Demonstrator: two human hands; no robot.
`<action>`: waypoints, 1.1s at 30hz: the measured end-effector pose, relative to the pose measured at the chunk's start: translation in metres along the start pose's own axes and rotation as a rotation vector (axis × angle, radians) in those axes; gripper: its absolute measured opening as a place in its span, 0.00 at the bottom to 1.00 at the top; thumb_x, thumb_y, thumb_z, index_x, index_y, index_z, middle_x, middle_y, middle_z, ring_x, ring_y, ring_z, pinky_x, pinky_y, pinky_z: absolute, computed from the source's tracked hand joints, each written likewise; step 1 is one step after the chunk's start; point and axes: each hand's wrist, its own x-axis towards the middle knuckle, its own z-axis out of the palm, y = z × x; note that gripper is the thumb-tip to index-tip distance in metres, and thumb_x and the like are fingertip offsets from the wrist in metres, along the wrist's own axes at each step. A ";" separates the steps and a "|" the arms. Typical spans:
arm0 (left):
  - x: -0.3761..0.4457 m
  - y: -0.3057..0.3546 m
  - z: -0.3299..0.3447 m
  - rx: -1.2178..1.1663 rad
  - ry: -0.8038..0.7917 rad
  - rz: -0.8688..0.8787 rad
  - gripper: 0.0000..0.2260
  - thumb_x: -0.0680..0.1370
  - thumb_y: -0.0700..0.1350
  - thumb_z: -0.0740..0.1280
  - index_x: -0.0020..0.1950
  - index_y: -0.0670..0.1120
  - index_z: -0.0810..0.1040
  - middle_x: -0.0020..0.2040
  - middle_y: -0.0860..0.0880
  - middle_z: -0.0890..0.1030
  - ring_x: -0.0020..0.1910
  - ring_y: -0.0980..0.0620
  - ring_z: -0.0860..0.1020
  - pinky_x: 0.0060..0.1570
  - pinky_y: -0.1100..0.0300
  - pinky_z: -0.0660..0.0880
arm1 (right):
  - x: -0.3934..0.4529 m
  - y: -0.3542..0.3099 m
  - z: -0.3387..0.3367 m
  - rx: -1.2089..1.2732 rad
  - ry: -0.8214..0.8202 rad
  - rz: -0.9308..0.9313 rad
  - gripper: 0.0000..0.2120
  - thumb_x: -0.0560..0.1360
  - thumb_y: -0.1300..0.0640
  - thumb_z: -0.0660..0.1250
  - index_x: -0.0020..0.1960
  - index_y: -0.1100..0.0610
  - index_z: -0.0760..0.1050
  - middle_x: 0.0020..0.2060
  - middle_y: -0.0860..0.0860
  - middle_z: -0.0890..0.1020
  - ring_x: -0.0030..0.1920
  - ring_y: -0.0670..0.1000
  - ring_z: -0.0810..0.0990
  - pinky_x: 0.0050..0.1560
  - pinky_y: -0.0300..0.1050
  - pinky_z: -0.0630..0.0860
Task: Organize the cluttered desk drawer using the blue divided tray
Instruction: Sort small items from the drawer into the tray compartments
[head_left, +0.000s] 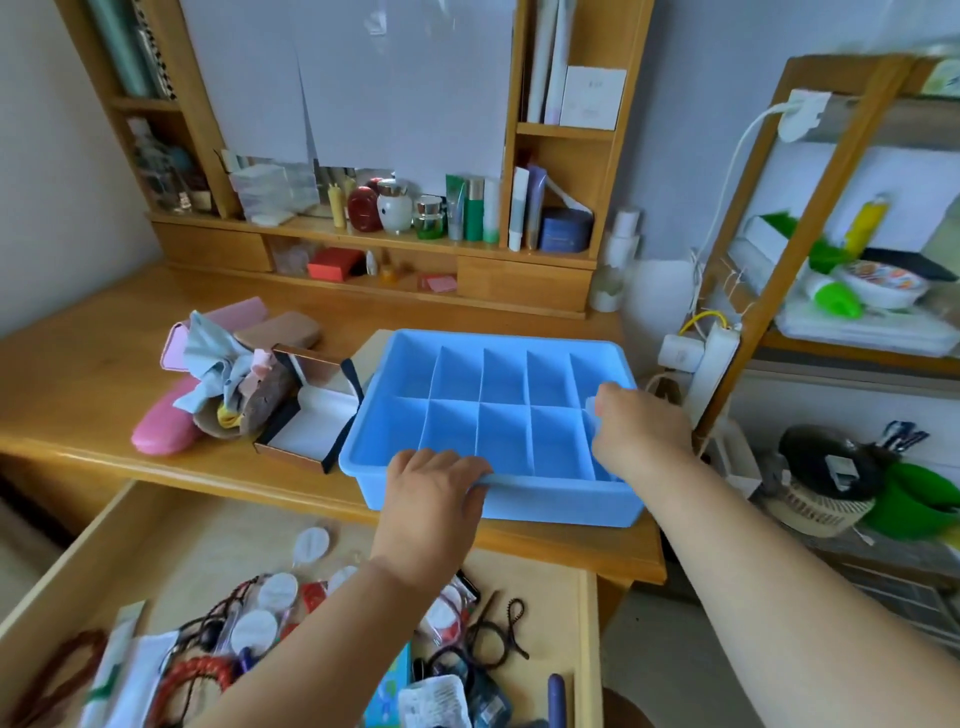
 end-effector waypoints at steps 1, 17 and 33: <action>-0.003 0.001 -0.001 0.000 0.001 0.003 0.05 0.71 0.42 0.72 0.45 0.50 0.83 0.34 0.52 0.80 0.36 0.46 0.77 0.43 0.57 0.64 | -0.008 -0.001 0.005 -0.079 -0.051 -0.015 0.03 0.74 0.60 0.59 0.45 0.52 0.68 0.34 0.47 0.72 0.36 0.52 0.72 0.37 0.44 0.66; -0.180 -0.123 -0.033 0.004 -0.286 -0.477 0.10 0.75 0.41 0.64 0.55 0.47 0.80 0.53 0.49 0.79 0.55 0.46 0.76 0.53 0.53 0.73 | -0.147 -0.081 0.122 0.415 0.113 -0.845 0.03 0.73 0.54 0.66 0.43 0.50 0.78 0.41 0.43 0.79 0.44 0.46 0.76 0.42 0.39 0.71; -0.208 -0.213 -0.060 0.622 -0.815 -0.799 0.14 0.79 0.41 0.58 0.64 0.46 0.73 0.58 0.50 0.79 0.57 0.51 0.78 0.51 0.58 0.76 | -0.172 -0.100 0.188 0.425 -0.254 -0.708 0.16 0.77 0.48 0.62 0.63 0.49 0.75 0.66 0.42 0.70 0.67 0.42 0.66 0.64 0.30 0.58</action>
